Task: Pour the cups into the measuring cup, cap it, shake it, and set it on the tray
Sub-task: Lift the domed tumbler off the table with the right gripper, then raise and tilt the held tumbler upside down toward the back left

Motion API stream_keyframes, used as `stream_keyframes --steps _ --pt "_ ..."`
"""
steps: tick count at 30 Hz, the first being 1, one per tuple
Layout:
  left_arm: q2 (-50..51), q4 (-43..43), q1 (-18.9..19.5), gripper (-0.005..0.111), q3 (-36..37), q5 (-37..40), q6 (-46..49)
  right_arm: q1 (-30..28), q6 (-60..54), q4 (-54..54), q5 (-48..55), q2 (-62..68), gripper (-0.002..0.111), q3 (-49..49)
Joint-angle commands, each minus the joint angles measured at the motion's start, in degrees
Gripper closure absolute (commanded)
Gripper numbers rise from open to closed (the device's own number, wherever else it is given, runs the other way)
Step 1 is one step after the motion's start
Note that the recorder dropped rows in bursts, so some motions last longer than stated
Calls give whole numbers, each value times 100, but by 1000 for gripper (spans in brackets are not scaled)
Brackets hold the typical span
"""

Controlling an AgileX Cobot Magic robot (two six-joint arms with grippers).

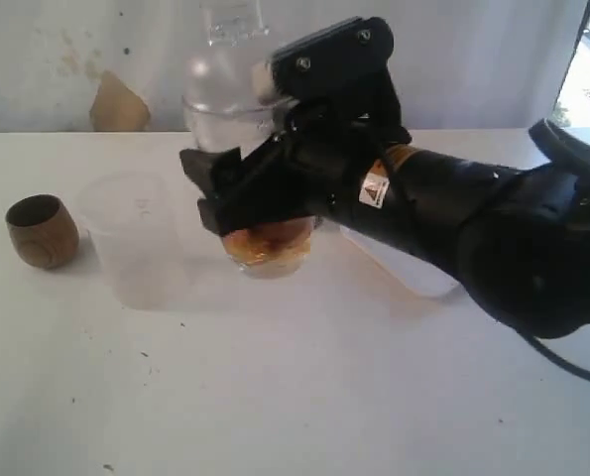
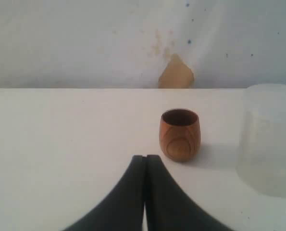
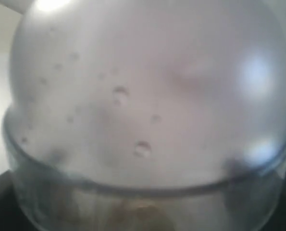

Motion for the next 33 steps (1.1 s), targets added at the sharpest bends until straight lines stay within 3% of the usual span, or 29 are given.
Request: stream_keyframes --steps 1,2,3,5,6,8,9,11,13,15,17,20,22,25,26,29,30,33 --pt "-30 4 0 107 29 -41 0 -92 1330 -1680 -484 -220 108 -98" --pt "-30 4 0 107 29 -41 0 55 1539 -2480 -330 -235 108 -160" --pt "-30 4 0 107 29 -41 0 33 1303 -1940 -45 -205 108 -256" --pt "-30 4 0 107 29 -59 0 -418 626 890 -191 -58 108 -287" --pt "-30 4 0 107 29 -59 0 -417 928 918 -247 -59 108 -263" --pt "-30 4 0 107 29 -47 0 128 1734 -1919 -46 -196 108 -252" --pt "-30 4 0 107 29 -47 0 313 1853 -2392 184 -198 108 -252" --pt "-30 4 0 107 29 -58 0 119 1209 -860 235 57 108 -89" --pt "-30 4 0 107 29 -55 0 -140 1121 58 -797 361 108 256" --pt "-30 4 0 107 29 -46 0 -139 1467 -325 -1546 361 108 242" --pt "-30 4 0 107 29 -46 0 -139 1525 -622 -1280 60 108 -121" --pt "-30 4 0 107 29 -46 0 -218 154 497 -599 -190 108 -381" --pt "-30 4 0 107 29 -46 0 -237 -167 1009 -310 -130 108 -381" --pt "-30 4 0 107 29 -46 0 259 -49 -529 223 -51 108 -454" --pt "-30 4 0 107 29 -46 0 338 -258 -517 204 -51 108 -466" --pt "-30 4 0 107 29 -46 0 37 -734 1338 -545 135 108 -466" --pt "-30 4 0 107 29 -46 0 -90 -675 1487 -614 238 108 -493" --pt "-30 4 0 107 29 -46 0 -105 -482 280 138 423 108 -638"
